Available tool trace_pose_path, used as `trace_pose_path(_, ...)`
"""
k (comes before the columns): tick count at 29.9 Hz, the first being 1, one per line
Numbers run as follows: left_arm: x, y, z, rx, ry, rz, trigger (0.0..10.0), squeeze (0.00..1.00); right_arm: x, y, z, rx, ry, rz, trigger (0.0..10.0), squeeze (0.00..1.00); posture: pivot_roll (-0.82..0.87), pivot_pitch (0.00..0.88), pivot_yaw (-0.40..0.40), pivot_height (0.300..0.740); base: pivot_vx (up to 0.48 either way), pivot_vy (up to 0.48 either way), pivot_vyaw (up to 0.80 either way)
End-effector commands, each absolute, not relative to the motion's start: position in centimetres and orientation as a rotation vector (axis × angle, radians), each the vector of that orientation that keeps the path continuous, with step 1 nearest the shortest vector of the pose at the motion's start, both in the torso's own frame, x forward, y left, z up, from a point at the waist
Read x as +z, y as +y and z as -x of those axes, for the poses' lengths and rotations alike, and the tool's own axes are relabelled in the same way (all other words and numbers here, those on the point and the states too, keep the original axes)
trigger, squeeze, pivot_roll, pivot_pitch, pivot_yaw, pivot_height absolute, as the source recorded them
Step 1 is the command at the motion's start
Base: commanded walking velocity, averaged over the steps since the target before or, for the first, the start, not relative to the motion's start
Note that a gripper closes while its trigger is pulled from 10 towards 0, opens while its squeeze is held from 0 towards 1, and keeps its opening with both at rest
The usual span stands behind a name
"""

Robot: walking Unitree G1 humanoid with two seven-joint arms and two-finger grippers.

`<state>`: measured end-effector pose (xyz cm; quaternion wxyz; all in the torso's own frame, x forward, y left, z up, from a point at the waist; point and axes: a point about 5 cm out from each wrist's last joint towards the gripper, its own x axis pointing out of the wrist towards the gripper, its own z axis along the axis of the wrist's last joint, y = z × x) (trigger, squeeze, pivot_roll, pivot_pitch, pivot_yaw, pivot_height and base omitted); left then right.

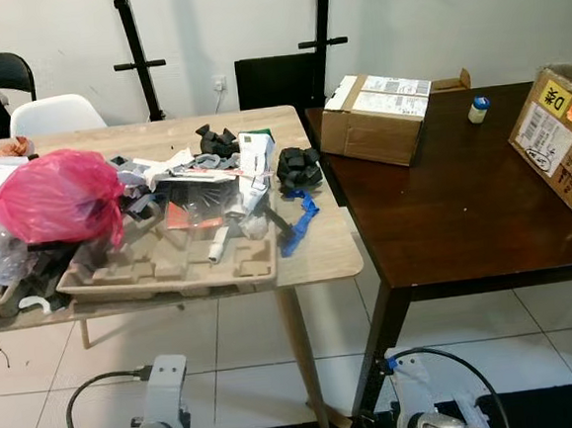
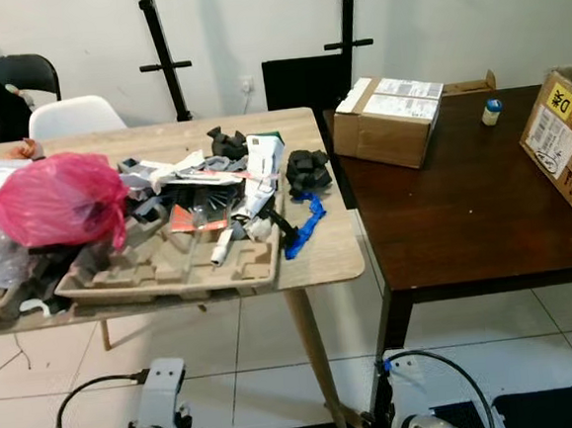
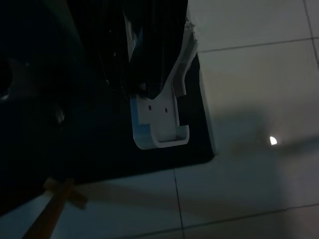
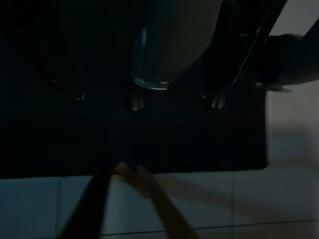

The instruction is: Picking trash to rubbish bin

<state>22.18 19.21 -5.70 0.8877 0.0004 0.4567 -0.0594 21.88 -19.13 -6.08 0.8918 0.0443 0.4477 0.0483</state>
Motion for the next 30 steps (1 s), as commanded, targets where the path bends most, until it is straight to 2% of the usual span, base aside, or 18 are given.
trace_pose_path(1, -5.9, 19.0, -22.1, -0.124, 0.959, -0.032, 10.0, 0.0, -6.3, -19.5, -21.5, 0.068, 0.934, -0.063, 10.0, 0.0, -0.09, 0.05, 0.037, 0.74, 0.0, 0.0, 0.0)
trace_pose_path(13, -6.3, 18.6, -22.0, -0.129, 0.948, -0.081, 10.0, 0.0, -6.8, -19.7, -21.0, 0.064, 0.941, 0.001, 10.0, 0.0, -0.1, 0.068, 0.041, 0.74, 0.0, 0.0, 0.0)
trace_pose_path(18, -6.3, 18.5, -22.0, -0.139, 0.948, -0.087, 10.0, 0.0, -6.9, -19.5, -20.8, 0.057, 0.947, -0.028, 10.0, 0.0, -0.1, 0.07, 0.041, 0.74, 0.0, 0.0, 0.0)
trace_pose_path(30, -6.6, 18.3, -21.5, -0.181, 0.97, -0.127, 10.0, 0.0, -7.3, -19.4, -20.2, 0.041, 0.963, -0.062, 10.0, 0.0, -0.1, 0.073, 0.048, 0.74, 0.0, 0.0, -0.79)
